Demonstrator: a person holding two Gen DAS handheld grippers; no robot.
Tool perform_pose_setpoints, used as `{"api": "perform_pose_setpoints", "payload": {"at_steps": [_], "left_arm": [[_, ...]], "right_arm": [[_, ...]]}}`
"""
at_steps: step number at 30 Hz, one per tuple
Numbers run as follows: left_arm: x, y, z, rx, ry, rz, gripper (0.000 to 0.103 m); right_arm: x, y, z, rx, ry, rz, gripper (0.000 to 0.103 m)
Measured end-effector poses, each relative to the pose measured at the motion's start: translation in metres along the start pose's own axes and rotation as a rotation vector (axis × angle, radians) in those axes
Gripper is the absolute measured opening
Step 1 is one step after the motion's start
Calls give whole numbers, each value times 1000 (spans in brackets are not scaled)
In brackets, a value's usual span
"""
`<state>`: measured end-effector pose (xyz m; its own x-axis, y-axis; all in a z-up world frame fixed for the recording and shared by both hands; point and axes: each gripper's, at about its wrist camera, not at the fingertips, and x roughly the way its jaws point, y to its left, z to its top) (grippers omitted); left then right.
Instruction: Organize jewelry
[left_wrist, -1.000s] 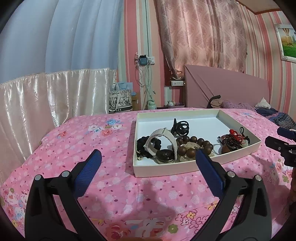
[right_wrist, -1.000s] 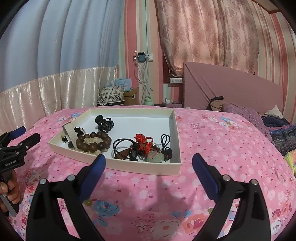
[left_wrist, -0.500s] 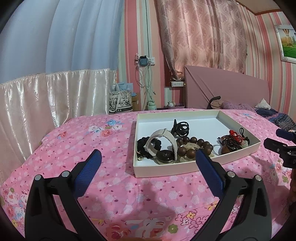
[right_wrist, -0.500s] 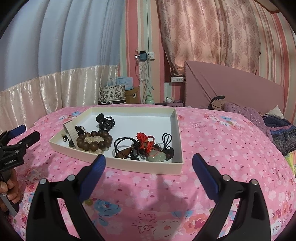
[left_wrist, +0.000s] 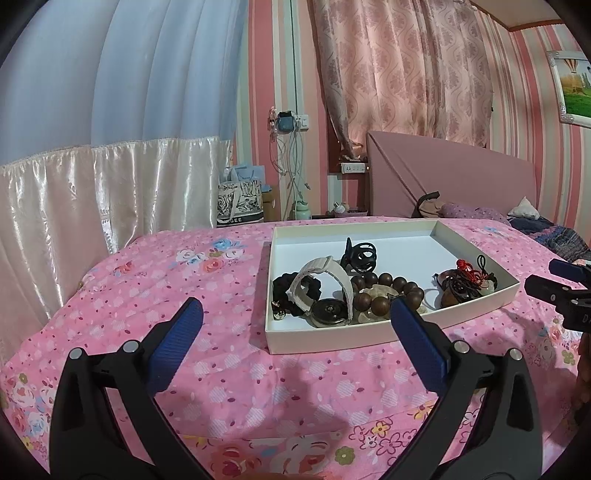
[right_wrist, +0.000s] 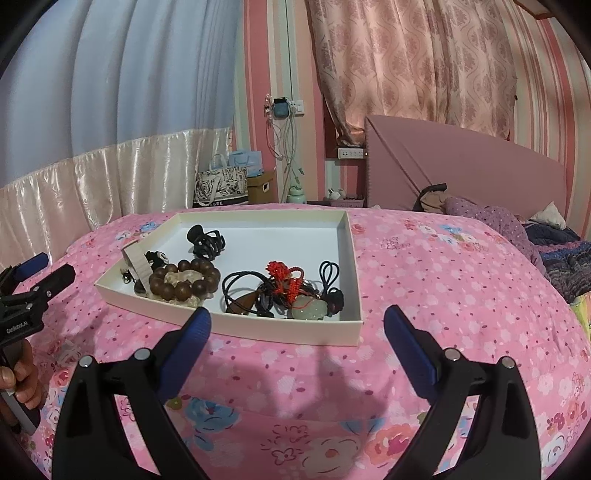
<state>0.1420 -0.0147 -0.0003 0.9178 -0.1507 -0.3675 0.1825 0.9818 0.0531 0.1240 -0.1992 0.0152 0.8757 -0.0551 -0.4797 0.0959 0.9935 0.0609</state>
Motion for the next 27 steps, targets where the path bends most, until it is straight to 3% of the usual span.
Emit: {"api": "perform_pose_setpoints", "payload": {"at_steps": [27], "left_arm": [[-2,0,-1,2,-11,0,100]], "right_arm": [[-2,-2,-1,-11,3,8,95]]}}
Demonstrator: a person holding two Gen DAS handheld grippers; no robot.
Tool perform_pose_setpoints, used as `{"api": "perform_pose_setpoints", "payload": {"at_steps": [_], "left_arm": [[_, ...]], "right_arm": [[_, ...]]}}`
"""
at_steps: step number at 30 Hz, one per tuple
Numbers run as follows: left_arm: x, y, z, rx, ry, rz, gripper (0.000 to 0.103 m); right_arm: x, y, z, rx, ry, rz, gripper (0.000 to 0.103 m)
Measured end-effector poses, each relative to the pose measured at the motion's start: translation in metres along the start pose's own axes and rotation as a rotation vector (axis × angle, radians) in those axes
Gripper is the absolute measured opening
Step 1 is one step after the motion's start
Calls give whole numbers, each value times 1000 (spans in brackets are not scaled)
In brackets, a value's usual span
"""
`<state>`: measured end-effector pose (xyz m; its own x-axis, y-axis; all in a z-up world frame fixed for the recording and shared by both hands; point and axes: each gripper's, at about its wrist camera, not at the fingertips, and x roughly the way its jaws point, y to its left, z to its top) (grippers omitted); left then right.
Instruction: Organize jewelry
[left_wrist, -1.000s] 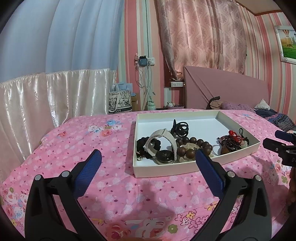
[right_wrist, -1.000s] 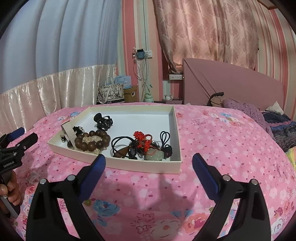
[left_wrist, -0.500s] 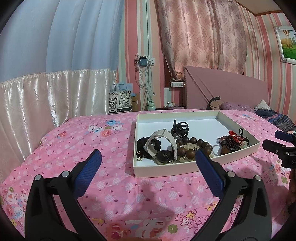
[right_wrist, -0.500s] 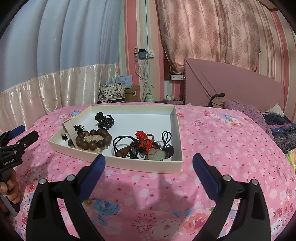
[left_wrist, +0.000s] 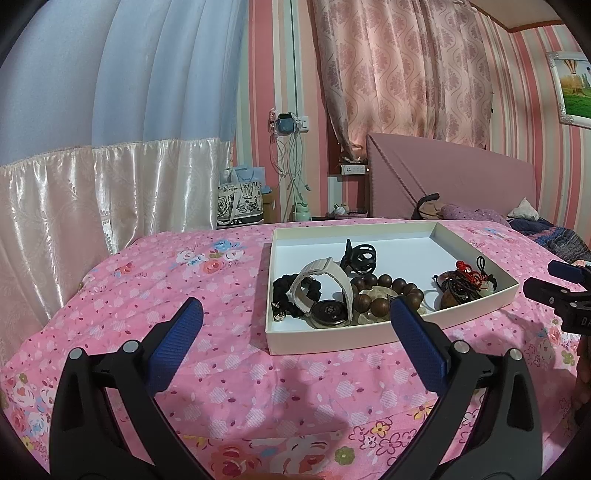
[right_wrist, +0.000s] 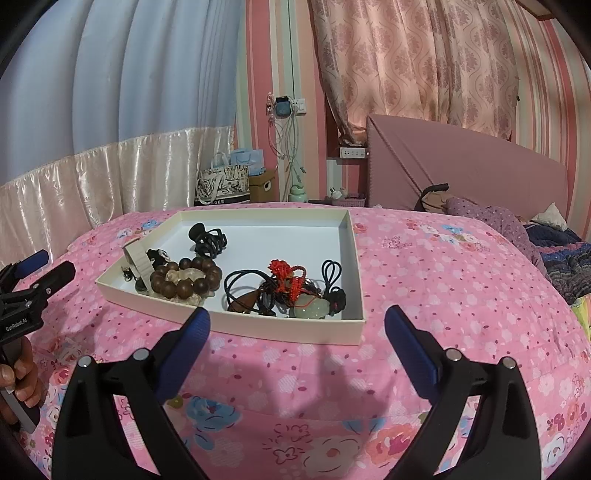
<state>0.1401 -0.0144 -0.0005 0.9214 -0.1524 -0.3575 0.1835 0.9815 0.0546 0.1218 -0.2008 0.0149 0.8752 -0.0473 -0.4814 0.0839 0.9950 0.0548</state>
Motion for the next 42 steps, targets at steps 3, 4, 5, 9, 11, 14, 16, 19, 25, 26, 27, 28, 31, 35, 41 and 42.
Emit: {"api": "perform_pose_setpoints", "payload": {"at_steps": [3,4,5,9,11,14,16,19,25,26,27,28,31,35,41,42], "left_arm": [[0,0,0,-1,1,0,100],[0,0,0,-1,2,0,100],[0,0,0,-2,2,0,100],[0,0,0,0,2,1,100],[0,0,0,-2,2,0,100],[0,0,0,1,2,1,100],[0,0,0,2,3,1,100],[0,1,0,-2,2,0,100],[0,1,-1,-3,2,0,100],[-1,1,-1,-4,1,0,100],[-1,2,-1,-5,1,2,100],[-1,2,-1,-7,1,2,100],[-1,4,0,-18,3,16,100],[-2,6,0,-26,1,23,100],[-1,7,0,-27,4,24,100],[-1,7,0,-29,7,24,100]], "right_arm": [[0,-1,0,-3,0,0,95],[0,-1,0,-2,0,-1,95],[0,-1,0,-3,1,-1,95],[0,-1,0,-2,-1,-1,95],[0,-1,0,-4,0,-2,95],[0,0,1,-15,-5,-3,95],[0,0,1,-18,-3,-5,95],[1,-1,1,-17,-1,-11,95],[0,-1,0,-18,-1,-12,95],[0,-1,0,-20,-3,-13,95],[0,-1,0,-21,-3,-13,95],[0,-1,0,-20,-2,-14,95],[-1,-2,-1,-16,1,-15,95],[-1,-3,-1,-15,3,-16,95],[-1,-3,0,-18,4,-16,95],[-1,-4,0,-17,5,-15,95]]}}
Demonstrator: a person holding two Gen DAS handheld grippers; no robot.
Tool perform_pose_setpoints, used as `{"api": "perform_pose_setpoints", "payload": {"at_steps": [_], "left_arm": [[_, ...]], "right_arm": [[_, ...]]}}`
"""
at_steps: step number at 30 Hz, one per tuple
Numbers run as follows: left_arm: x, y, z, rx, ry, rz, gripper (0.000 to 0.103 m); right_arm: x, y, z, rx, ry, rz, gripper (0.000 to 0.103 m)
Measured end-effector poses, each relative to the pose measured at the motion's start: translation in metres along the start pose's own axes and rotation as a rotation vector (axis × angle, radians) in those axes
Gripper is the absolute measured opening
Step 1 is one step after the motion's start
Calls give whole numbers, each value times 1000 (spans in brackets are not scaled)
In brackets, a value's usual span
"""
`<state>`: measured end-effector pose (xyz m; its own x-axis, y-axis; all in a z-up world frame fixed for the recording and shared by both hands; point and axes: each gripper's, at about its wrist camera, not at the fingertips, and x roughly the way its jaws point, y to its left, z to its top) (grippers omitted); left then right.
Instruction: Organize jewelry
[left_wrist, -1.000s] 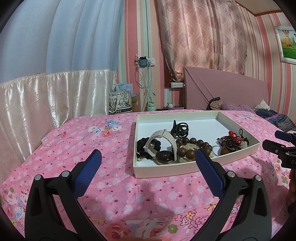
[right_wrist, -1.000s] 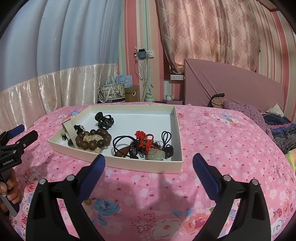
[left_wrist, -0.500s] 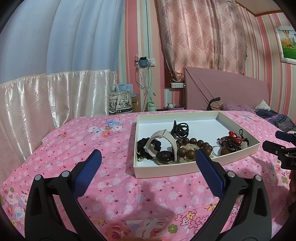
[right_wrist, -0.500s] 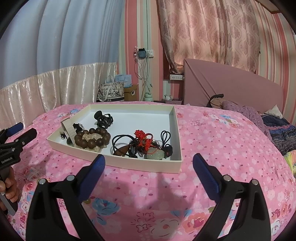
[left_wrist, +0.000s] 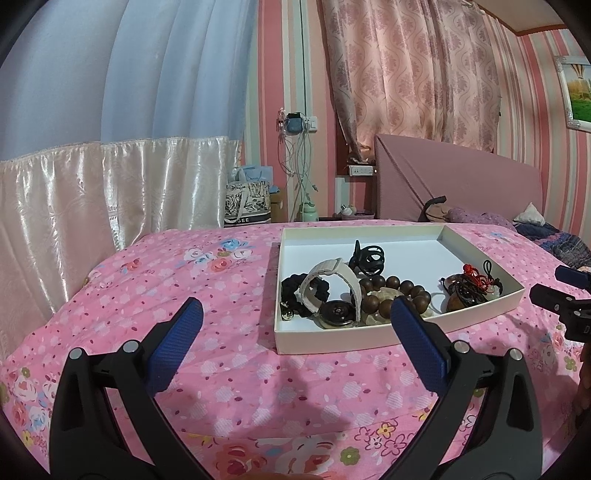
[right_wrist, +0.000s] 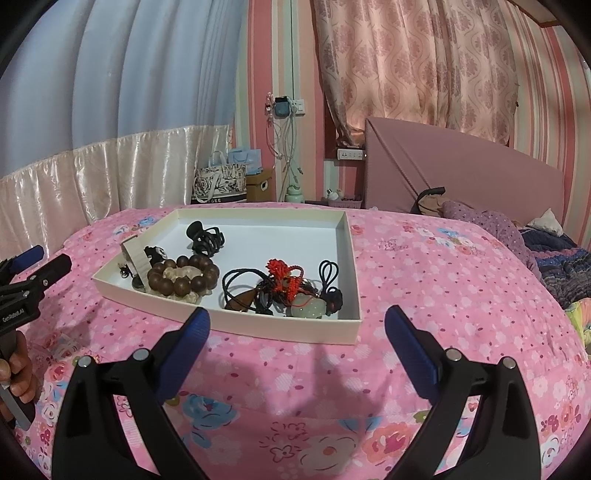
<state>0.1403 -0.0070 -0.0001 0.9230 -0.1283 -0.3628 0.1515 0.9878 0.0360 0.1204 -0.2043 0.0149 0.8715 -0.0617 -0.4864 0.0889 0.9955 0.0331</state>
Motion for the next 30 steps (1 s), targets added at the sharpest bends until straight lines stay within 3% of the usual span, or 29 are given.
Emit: {"api": "perform_pose_setpoints", "payload": {"at_steps": [30], "left_arm": [[-4,10,1,-44,-8,-12,100]], "right_arm": [[-1,3,0,-13,6,-1,95]]}}
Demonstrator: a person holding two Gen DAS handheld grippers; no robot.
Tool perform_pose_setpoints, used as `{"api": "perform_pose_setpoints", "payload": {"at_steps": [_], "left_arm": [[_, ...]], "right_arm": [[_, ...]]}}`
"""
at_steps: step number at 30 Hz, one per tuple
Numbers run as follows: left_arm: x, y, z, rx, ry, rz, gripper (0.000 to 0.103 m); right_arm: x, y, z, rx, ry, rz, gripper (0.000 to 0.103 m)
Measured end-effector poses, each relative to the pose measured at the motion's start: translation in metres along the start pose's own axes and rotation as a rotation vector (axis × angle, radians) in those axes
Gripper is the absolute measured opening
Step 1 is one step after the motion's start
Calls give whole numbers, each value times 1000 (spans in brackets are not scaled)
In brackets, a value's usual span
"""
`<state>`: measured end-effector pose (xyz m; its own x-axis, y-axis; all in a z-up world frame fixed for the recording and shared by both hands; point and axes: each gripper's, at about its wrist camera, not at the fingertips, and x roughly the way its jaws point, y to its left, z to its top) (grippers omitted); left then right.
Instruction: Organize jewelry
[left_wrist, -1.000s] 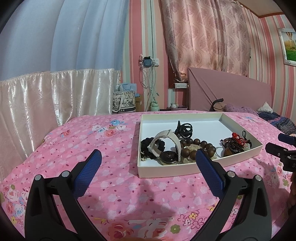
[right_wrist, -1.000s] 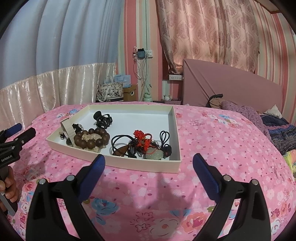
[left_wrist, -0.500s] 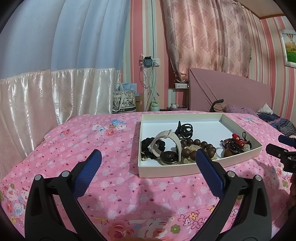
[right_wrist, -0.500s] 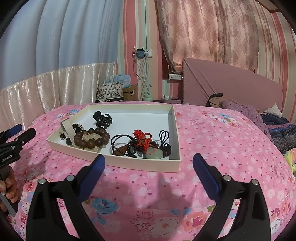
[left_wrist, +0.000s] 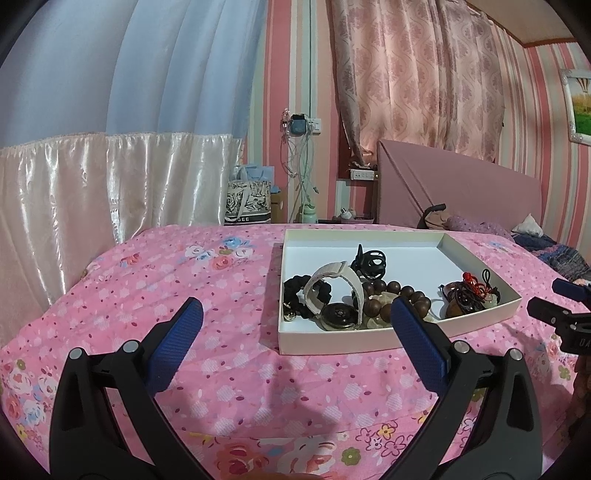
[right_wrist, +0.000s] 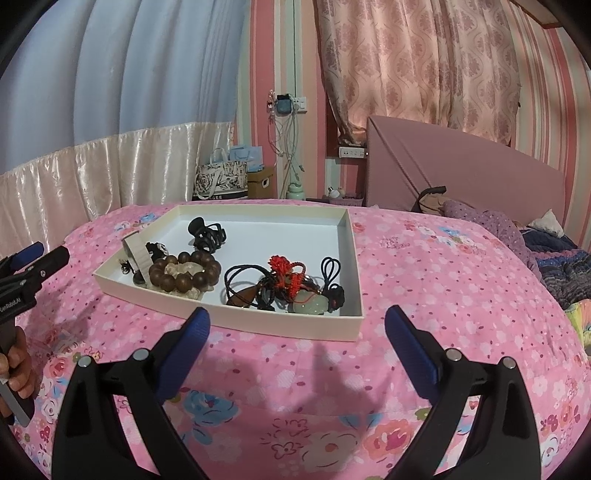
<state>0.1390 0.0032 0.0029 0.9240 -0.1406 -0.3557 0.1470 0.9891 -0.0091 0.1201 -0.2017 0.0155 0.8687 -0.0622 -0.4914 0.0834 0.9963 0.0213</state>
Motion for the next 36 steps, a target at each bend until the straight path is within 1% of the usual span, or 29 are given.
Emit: {"api": "perform_pose_setpoints", "payload": {"at_steps": [8,17,36], "left_arm": [[0,-1,1,5,0,-5,100],[4,-2,1,8,15,-9,100],[6,-3,0,22,7,-6,100]], "right_arm": [[2,-3,0,17,7,3,95],[3,-1,0,1,3,3,95],[1,-1,1,6,3,-4,95]]}}
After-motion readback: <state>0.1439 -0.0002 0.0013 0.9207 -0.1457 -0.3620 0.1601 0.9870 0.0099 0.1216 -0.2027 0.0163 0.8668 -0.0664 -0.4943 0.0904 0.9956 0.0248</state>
